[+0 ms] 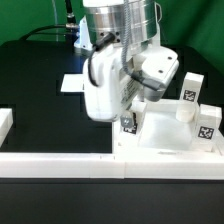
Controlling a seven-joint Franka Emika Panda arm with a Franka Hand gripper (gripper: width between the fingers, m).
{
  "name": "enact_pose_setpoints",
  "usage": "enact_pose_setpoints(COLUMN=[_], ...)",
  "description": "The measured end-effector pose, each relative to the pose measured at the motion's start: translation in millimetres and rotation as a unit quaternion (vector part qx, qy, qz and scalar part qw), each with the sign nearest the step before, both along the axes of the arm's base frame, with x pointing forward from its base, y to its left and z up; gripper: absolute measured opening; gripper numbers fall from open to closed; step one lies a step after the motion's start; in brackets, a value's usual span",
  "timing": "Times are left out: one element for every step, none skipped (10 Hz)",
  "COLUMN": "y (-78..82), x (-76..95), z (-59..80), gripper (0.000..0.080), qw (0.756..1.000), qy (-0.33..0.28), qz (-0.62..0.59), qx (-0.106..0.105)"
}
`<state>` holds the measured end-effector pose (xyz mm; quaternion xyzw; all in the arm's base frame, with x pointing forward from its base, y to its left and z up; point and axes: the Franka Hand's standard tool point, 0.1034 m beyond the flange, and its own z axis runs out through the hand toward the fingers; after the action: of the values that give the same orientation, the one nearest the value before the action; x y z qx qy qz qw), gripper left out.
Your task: Assemble square table
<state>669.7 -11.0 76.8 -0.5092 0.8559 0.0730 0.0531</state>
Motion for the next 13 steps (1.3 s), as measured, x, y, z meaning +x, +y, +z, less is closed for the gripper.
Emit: enact_pose_setpoints(y=[-2.2,-3.9,-4.1,-4.2,-4.1,-4.1,-4.1,-3.9,-1.9,-0.8,-2.9,-3.9,-1.9], x=[-1.9,-3.3,-3.6,-3.6,-3.6,-3.6,-3.6,-3.4,-0.9,3.6,5.4,7.4,10.4], z=[-2.4,-4.6,-4.4,-4.5,-5.0,-5.0,-5.0,-4.8,2.3,21.4,41.2,59.6,75.4], gripper=[0.0293,0.0295,0.0295,0.0295,0.0440,0.0440,0.0590,0.0590,0.0639,0.0646,0.0646,0.0646,0.0649], qw=[1.000,1.000,0.999,1.000,1.000,1.000,1.000,1.000,1.000,1.000,1.000,0.999,0.999], qy=[0.004,0.012,0.014,0.014,0.014,0.013,0.013,0.013,0.007,-0.007,-0.022,-0.032,-0.036], qz=[-0.002,-0.027,-0.028,-0.026,-0.026,-0.026,-0.026,-0.026,-0.020,-0.018,-0.022,-0.023,-0.021], qx=[0.000,-0.005,-0.009,-0.009,-0.009,-0.009,-0.009,-0.009,-0.008,-0.002,0.003,0.007,0.013])
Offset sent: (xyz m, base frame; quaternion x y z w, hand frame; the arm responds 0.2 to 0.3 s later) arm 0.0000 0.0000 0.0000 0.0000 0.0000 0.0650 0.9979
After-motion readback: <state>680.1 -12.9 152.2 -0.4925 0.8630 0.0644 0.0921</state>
